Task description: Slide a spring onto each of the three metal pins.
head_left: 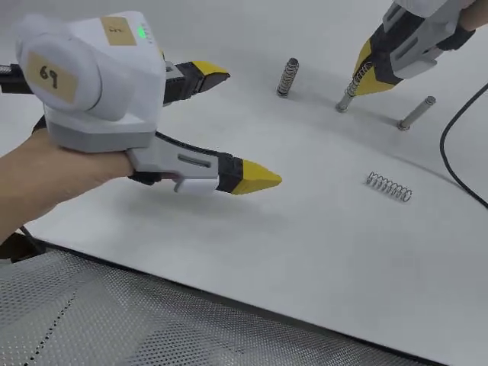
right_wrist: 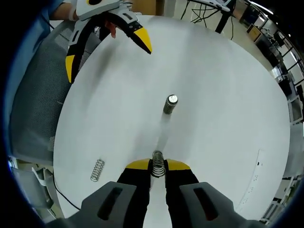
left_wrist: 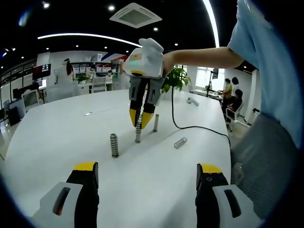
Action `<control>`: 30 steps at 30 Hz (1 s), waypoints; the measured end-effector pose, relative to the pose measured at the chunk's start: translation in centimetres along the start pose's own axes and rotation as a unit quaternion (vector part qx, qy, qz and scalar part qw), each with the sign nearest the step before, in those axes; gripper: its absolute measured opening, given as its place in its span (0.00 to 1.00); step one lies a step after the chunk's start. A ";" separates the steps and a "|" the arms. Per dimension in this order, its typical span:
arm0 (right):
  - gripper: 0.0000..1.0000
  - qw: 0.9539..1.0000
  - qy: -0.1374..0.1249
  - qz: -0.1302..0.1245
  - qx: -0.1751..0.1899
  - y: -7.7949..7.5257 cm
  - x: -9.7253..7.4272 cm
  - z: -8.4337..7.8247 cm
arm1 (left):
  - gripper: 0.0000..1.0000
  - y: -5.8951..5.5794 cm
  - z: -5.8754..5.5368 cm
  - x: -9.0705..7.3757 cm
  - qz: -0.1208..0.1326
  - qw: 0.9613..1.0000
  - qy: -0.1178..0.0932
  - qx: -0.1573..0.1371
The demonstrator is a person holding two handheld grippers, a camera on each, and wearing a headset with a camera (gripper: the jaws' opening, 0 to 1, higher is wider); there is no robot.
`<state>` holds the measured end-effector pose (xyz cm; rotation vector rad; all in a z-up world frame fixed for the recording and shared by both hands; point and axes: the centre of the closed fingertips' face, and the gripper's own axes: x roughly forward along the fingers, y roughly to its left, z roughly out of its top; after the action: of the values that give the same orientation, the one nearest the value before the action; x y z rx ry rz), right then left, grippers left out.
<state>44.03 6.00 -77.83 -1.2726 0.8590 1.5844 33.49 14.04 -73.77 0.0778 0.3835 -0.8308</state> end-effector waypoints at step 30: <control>0.08 1.000 0.007 0.009 0.010 0.8 1.8 0.2 | 0.81 0.0 0.0 0.1 -0.001 1.000 0.001 -0.004</control>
<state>43.11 6.27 -79.52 -1.2673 0.8940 1.5790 33.55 13.98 -73.81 0.0716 0.3889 -0.8315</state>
